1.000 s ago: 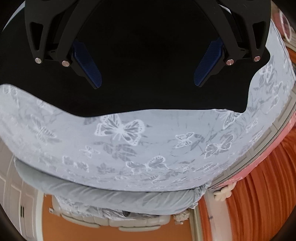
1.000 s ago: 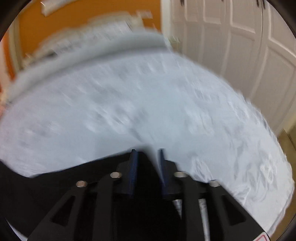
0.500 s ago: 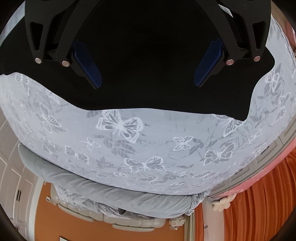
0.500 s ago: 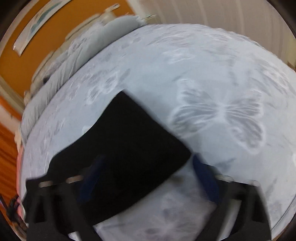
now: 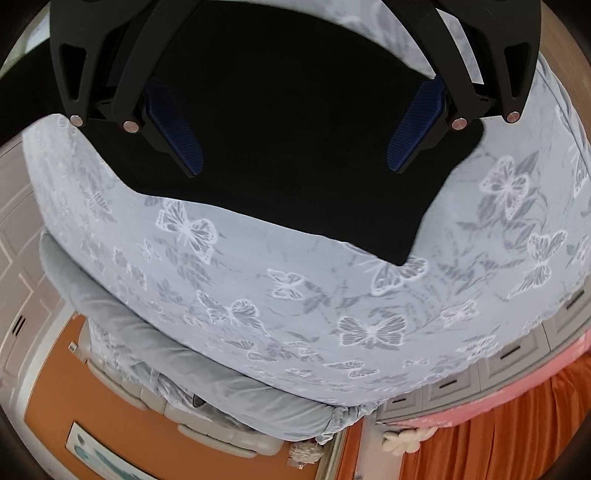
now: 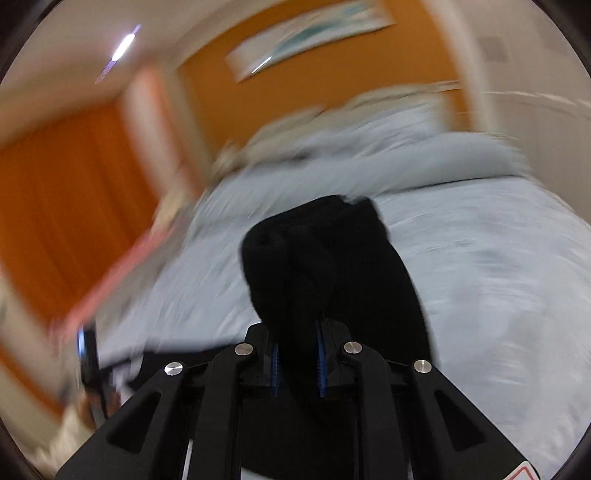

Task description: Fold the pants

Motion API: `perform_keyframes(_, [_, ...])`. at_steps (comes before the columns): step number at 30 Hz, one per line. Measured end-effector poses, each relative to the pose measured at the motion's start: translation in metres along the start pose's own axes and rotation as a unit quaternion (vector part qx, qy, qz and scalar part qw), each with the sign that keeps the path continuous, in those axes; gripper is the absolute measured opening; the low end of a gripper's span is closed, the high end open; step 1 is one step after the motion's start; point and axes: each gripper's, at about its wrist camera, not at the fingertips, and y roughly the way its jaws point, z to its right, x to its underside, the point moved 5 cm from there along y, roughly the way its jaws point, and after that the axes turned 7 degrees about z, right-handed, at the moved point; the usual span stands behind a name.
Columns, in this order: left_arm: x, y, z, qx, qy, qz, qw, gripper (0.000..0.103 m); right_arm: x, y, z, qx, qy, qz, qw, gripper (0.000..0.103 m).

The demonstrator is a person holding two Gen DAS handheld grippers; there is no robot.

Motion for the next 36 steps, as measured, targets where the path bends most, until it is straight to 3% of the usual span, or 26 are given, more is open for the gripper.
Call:
perform_keyframes(2, [-0.004, -0.007, -0.014, 0.004, -0.003, 0.003, 1.0, 0.098, 0.027, 0.048, -0.055, -0.009, -0.067, -0.053, 0.996, 0.014])
perform_keyframes(4, [-0.007, -0.013, -0.03, 0.004, -0.008, 0.008, 0.9999, 0.098, 0.075, 0.099, -0.104, -0.023, -0.127, -0.115, 0.985, 0.014])
perform_keyframes(8, [-0.008, -0.012, -0.06, -0.006, -0.014, 0.003, 0.9999, 0.098, 0.175, 0.16, -0.127, -0.045, -0.148, -0.239, 0.958, 0.019])
perform_keyframes(10, [-0.006, -0.009, -0.076, -0.009, -0.023, -0.006, 0.9997, 0.098, 0.193, 0.168, -0.127, -0.05, -0.158, -0.267, 0.949, 0.026])
perform_keyframes(12, [-0.005, -0.005, -0.088, 0.001, -0.035, -0.018, 0.9992, 0.098, 0.181, 0.151, -0.135, -0.061, -0.167, -0.249, 0.952, 0.043])
perform_keyframes(15, [-0.004, -0.005, -0.1, 0.009, -0.055, -0.026, 0.9981, 0.098, 0.142, 0.12, -0.131, -0.061, -0.164, -0.178, 0.968, 0.087])
perform_keyframes(18, [-0.004, -0.006, -0.1, 0.012, -0.062, -0.025, 0.9977, 0.098, 0.135, 0.113, -0.122, -0.076, -0.163, -0.175, 0.968, 0.087])
perform_keyframes(20, [-0.004, -0.005, -0.094, 0.017, -0.06, -0.026, 0.9977, 0.098, 0.146, 0.13, -0.13, -0.128, -0.132, -0.194, 0.964, 0.084])
perform_keyframes(22, [-0.001, -0.002, -0.087, 0.024, -0.056, -0.035, 0.9975, 0.098, 0.161, 0.136, -0.141, -0.148, -0.133, -0.206, 0.958, 0.083])
perform_keyframes(23, [0.0, 0.0, -0.085, 0.027, -0.056, -0.04, 0.9972, 0.098, 0.181, 0.15, -0.149, -0.144, -0.139, -0.234, 0.951, 0.079])
perform_keyframes(24, [0.004, 0.006, -0.084, 0.033, -0.059, -0.054, 0.9963, 0.098, 0.199, 0.162, -0.15, -0.135, -0.147, -0.272, 0.942, 0.062])
perform_keyframes(25, [0.006, 0.011, -0.086, 0.034, -0.064, -0.067, 0.9951, 0.098, 0.202, 0.178, -0.144, -0.125, -0.152, -0.29, 0.936, 0.059])
perform_keyframes(26, [0.01, 0.015, -0.091, 0.032, -0.078, -0.08, 0.9932, 0.098, 0.199, 0.176, -0.143, -0.122, -0.151, -0.284, 0.939, 0.054])
perform_keyframes(28, [0.013, 0.016, -0.104, 0.038, -0.111, -0.082, 0.9897, 0.098, 0.17, 0.161, -0.132, -0.125, -0.126, -0.25, 0.952, 0.053])
perform_keyframes(29, [0.014, 0.014, -0.111, 0.039, -0.123, -0.082, 0.9882, 0.098, 0.141, 0.144, -0.114, -0.099, -0.117, -0.204, 0.967, 0.056])
perform_keyframes(30, [0.015, 0.013, -0.117, 0.041, -0.129, -0.081, 0.9875, 0.098, 0.12, 0.13, -0.093, -0.061, -0.112, -0.167, 0.978, 0.067])
perform_keyframes(32, [0.015, 0.008, -0.13, 0.031, -0.13, -0.07, 0.9886, 0.098, 0.09, 0.106, -0.038, 0.024, -0.08, -0.117, 0.99, 0.078])
perform_keyframes(36, [0.023, -0.002, -0.152, 0.009, -0.142, -0.056, 0.9883, 0.098, 0.095, 0.091, 0.051, 0.096, 0.039, -0.142, 0.984, 0.078])
